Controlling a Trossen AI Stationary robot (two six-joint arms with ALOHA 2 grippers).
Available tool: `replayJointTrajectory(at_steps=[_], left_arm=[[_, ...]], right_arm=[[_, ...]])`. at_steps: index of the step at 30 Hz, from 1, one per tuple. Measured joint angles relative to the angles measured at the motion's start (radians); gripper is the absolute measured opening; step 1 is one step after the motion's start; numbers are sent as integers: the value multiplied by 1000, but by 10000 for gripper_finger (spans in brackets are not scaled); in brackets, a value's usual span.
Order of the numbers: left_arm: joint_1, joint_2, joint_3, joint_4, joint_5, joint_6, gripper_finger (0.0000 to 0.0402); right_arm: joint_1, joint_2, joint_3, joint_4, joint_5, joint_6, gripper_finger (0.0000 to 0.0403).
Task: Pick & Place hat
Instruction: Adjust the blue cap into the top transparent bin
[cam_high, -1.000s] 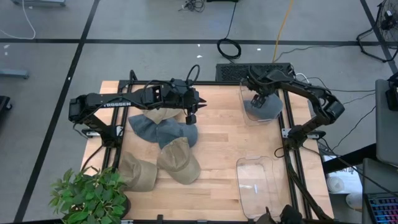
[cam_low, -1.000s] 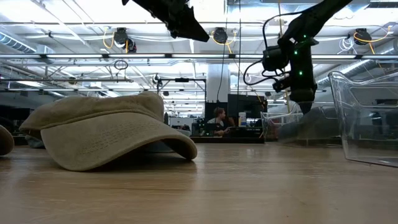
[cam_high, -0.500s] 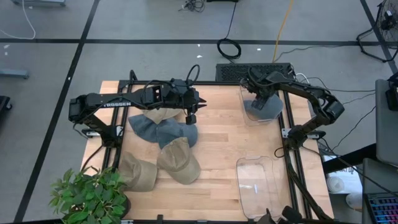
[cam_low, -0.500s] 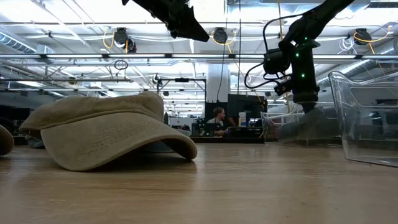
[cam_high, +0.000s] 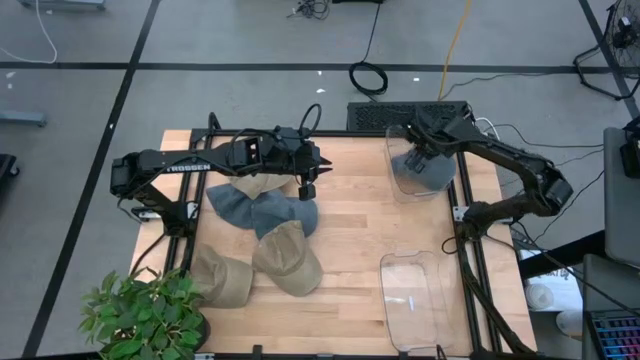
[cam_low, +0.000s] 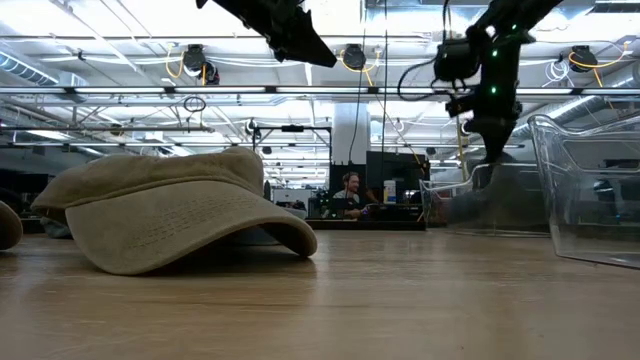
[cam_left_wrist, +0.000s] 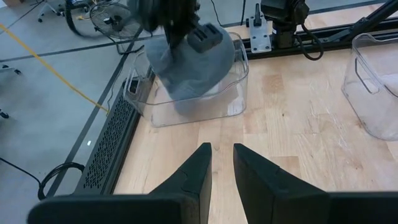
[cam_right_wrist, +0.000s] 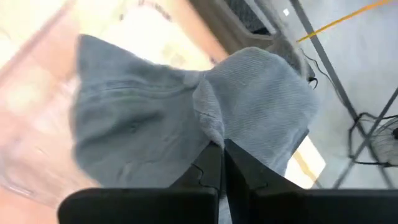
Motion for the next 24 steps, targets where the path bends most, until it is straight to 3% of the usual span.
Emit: replayJointTrajectory(at_steps=[4,8,15,24], left_arm=[[0,0,0,0,0,0,76],[0,0,0,0,0,0,76],[6,0,0,0,0,1,76],[41,-1,0,-17,0,-4,76]], right_arm=[[34,-56,0,22,-8,119,0],[63,-104,-12,105,-99,223,0],[109,-212,-180,366,-97,372,0],[188,-392,-419,661,166,510,0]])
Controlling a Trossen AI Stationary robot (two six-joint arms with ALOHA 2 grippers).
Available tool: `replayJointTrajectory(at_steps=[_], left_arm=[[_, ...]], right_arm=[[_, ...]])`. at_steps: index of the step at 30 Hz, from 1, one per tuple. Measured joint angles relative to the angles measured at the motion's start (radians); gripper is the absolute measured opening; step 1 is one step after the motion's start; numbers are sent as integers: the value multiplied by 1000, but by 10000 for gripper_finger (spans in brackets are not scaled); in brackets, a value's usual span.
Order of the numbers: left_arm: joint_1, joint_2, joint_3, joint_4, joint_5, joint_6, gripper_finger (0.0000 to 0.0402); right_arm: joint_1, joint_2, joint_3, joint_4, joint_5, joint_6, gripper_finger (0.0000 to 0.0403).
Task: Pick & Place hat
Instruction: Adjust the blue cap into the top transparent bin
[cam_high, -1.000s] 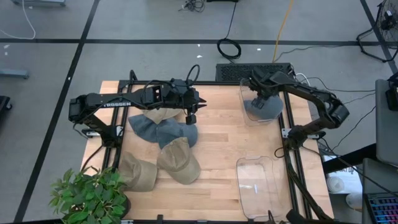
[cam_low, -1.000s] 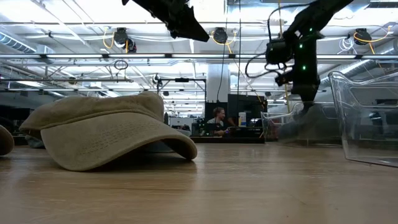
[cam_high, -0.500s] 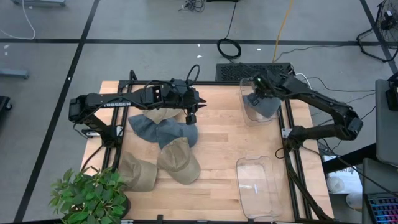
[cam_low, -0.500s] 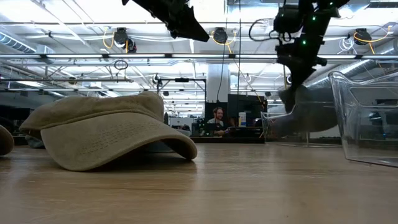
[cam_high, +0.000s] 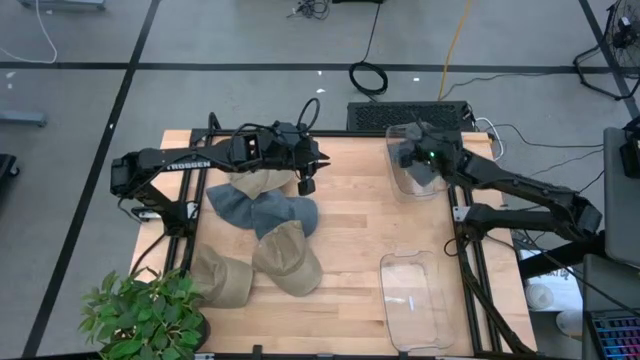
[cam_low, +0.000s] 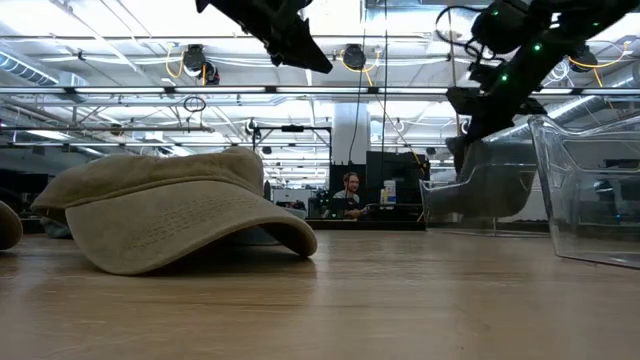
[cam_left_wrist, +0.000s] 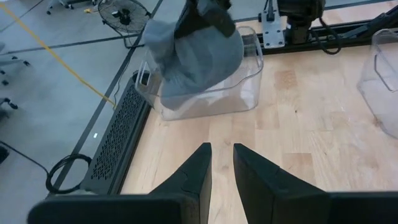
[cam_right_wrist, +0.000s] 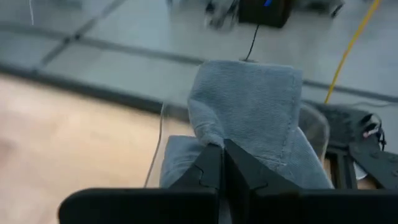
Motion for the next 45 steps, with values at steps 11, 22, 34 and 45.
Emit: replayJointTrajectory(at_steps=[11,22,34,45], left_arm=[[11,0,0,-27,0,-24,76],[11,0,0,-26,0,-42,76],[11,0,0,-26,0,-52,76],[11,0,0,-25,0,-52,76]], right_arm=[[185,-97,-247,248,212,213,0],[207,-94,-396,359,299,219,0],[207,-95,-405,438,460,-12,10],[207,-95,-405,569,360,-173,173]])
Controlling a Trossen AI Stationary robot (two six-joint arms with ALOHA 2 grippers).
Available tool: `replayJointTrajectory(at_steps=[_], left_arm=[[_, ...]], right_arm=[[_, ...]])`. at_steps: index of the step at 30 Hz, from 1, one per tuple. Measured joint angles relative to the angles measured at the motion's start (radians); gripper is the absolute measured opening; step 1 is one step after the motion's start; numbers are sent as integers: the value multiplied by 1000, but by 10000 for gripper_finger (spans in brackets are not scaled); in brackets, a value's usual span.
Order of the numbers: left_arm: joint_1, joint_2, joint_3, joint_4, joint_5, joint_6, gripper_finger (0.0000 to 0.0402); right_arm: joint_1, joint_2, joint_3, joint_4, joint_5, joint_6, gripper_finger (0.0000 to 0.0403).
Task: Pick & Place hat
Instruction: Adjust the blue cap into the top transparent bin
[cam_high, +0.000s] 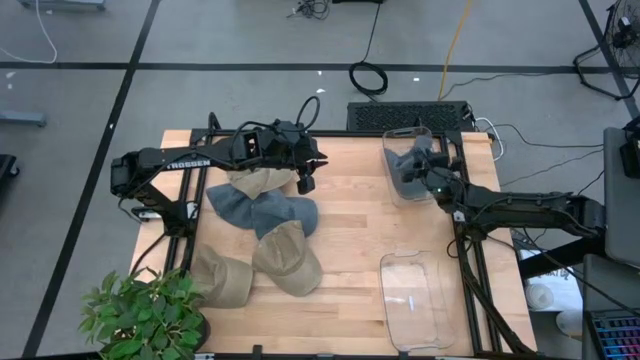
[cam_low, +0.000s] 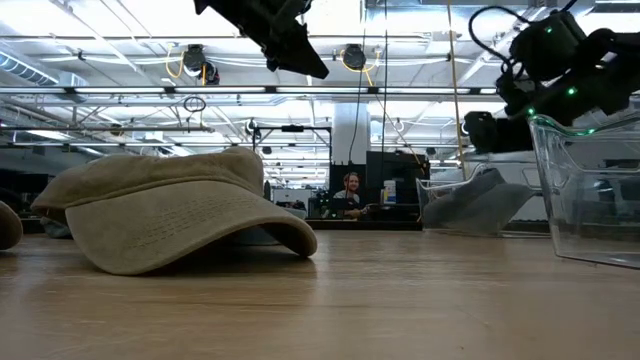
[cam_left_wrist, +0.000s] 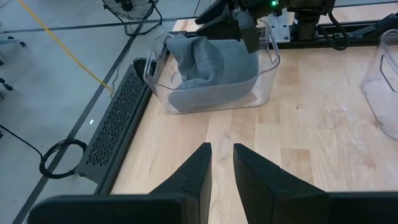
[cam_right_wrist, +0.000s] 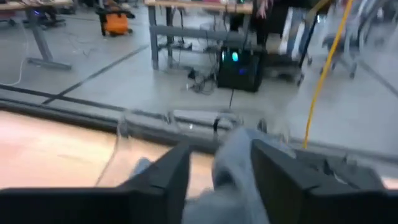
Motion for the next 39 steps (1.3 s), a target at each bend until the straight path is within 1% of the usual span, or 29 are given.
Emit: replayJointTrajectory(at_steps=[3,5,7,9,11,13,14,15,17,18,20,22,24,29,33,36,39], left_arm=[[0,0,0,0,0,-5,76],[0,0,0,-1,0,-13,76],[0,0,0,-5,0,-16,76],[0,0,0,-9,0,-17,76],[0,0,0,-8,0,-18,76],[0,0,0,-6,0,-19,76],[0,0,0,-7,0,-19,76],[0,0,0,-7,0,-19,76],[0,0,0,-7,0,-19,76],[0,0,0,-7,0,-19,76],[0,0,0,-7,0,-19,76],[0,0,0,-7,0,-19,76],[0,0,0,-7,0,-19,76],[0,0,0,-7,0,-19,76],[0,1,0,-8,0,-19,76],[0,1,0,-8,0,-19,76],[0,1,0,-9,0,-19,76]], right_arm=[[0,0,2,126,1,-158,219],[0,0,31,149,-15,-219,238],[0,0,98,78,-80,-232,242],[1,9,206,-105,-139,-190,230],[-5,43,345,-356,-199,-98,201],[-32,92,483,-626,-302,-2,155],[-49,121,540,-736,-361,30,125],[-64,151,583,-823,-411,38,93],[-90,202,617,-933,-449,19,30],[-102,225,616,-955,-452,-3,16],[-131,263,600,-951,-483,-12,14],[-163,301,576,-941,-563,-14,10],[-183,341,541,-904,-603,-15,3],[-218,425,455,-792,-615,-7,1],[-240,481,422,-785,-633,15,1],[-245,491,415,-777,-624,15,1],[-244,465,412,-748,-629,7,1]])
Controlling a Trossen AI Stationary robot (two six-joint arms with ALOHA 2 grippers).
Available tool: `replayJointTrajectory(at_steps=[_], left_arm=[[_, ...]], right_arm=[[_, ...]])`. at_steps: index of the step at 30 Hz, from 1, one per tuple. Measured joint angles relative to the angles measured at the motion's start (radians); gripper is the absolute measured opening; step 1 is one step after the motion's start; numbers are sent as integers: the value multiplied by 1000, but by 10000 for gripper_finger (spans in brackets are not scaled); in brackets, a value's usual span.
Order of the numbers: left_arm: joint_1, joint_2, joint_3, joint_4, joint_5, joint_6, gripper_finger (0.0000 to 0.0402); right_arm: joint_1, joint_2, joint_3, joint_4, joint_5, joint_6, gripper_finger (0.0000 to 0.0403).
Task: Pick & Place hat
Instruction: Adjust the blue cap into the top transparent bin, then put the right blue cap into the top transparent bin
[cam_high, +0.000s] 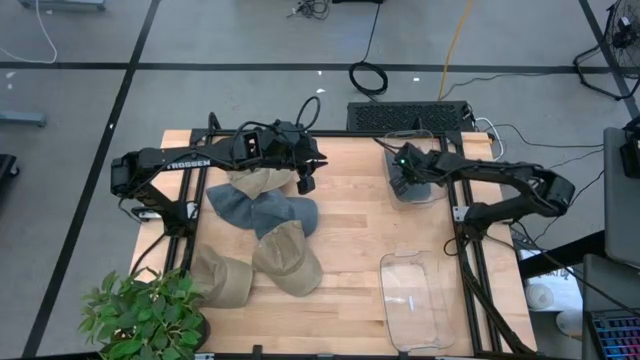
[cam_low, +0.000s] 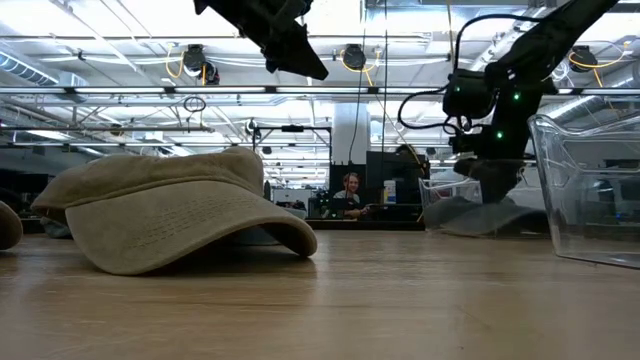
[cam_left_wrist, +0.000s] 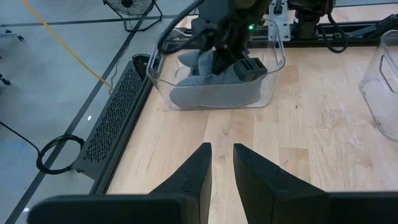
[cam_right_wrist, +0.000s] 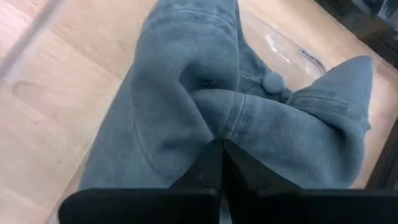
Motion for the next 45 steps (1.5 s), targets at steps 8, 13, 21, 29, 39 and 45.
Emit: replayJointTrajectory(at_steps=[8,13,21,29,39,45], left_arm=[[0,0,0,0,0,0,76],[0,0,0,9,1,-1,76],[9,-139,-7,-65,36,-31,76],[9,-432,-205,-25,71,-49,76],[9,-892,-557,103,64,-180,76],[10,-1063,-656,96,74,-225,76]], right_arm=[[17,-160,19,38,0,-32,1],[73,-295,20,89,-2,-118,0],[286,-498,22,123,-2,-120,0],[569,-526,-45,272,-2,-148,0],[823,-607,-241,531,0,-232,0],[878,-820,-295,506,1,-225,0]])
